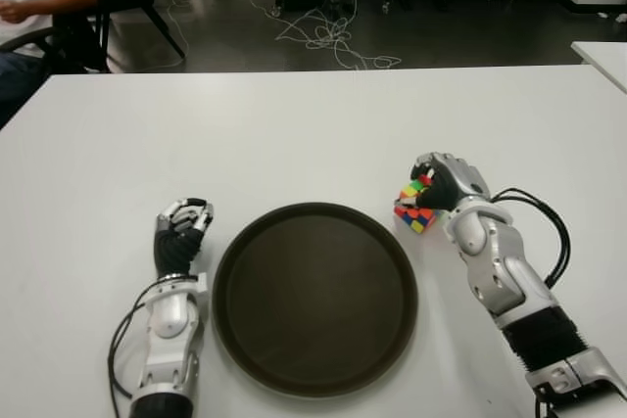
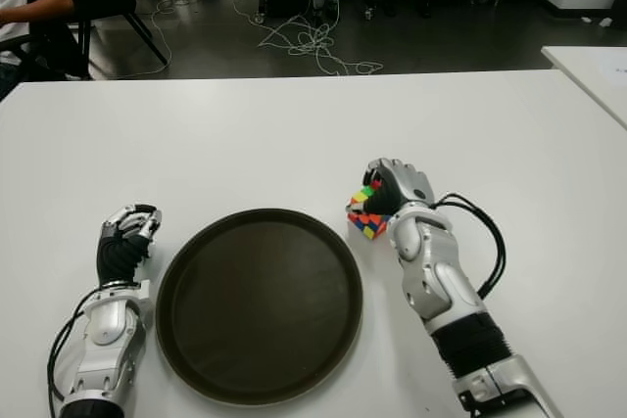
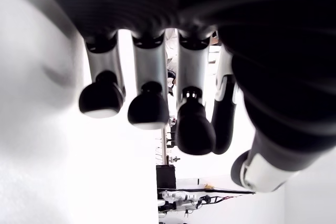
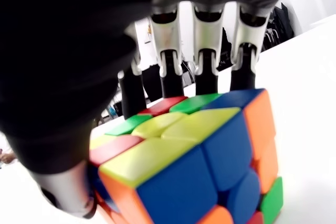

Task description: Pick up the Rubik's Cube and put it in the plate

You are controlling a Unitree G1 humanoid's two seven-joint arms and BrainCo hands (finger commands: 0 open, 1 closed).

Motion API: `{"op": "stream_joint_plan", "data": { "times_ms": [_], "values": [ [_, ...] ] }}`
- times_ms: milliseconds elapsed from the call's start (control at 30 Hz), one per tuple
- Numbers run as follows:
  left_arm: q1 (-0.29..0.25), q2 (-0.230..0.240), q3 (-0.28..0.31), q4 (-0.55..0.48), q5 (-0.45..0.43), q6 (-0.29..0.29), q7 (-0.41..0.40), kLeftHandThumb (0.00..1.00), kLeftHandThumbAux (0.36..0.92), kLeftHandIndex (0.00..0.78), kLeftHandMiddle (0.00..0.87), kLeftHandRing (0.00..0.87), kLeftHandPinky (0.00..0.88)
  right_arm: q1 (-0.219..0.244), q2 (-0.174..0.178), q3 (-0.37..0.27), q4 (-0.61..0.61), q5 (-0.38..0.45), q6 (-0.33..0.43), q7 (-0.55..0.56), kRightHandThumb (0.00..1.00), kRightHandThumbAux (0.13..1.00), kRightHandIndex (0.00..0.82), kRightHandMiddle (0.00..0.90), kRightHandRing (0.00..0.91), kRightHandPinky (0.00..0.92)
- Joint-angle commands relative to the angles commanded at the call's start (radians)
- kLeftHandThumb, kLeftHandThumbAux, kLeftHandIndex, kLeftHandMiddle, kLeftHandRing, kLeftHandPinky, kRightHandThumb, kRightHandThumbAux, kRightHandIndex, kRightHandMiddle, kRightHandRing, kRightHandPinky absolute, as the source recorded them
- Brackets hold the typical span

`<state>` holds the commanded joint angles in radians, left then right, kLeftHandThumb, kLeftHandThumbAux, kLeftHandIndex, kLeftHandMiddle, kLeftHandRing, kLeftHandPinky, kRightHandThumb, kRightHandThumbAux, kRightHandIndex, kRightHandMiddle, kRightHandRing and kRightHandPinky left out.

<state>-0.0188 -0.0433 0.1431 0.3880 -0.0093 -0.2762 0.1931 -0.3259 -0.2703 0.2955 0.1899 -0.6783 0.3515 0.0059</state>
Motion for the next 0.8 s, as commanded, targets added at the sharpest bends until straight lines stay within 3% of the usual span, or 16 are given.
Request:
{"op": "stream_joint_plan", "data": {
  "times_ms": [300,800],
  "values": [
    [-0.001,0.008,-0.005,0.005,0.011,-0.002,0.001,0.717,0.700,0.445,0.796,0.827,0.827,0.008,0.014,-0.031,-0.005,0.046,-0.026,-0.018,0.263,0.821,0.556,0.694,0.705,0.715],
    [0.002,0.007,-0.002,-0.001,0.010,-0.001,0.002,0.718,0.700,0.445,0.795,0.824,0.822,0.019,0.016,-0.039,-0.034,0.062,-0.027,-0.024,0.324,0.816,0.569,0.728,0.737,0.739]
  ]
}}
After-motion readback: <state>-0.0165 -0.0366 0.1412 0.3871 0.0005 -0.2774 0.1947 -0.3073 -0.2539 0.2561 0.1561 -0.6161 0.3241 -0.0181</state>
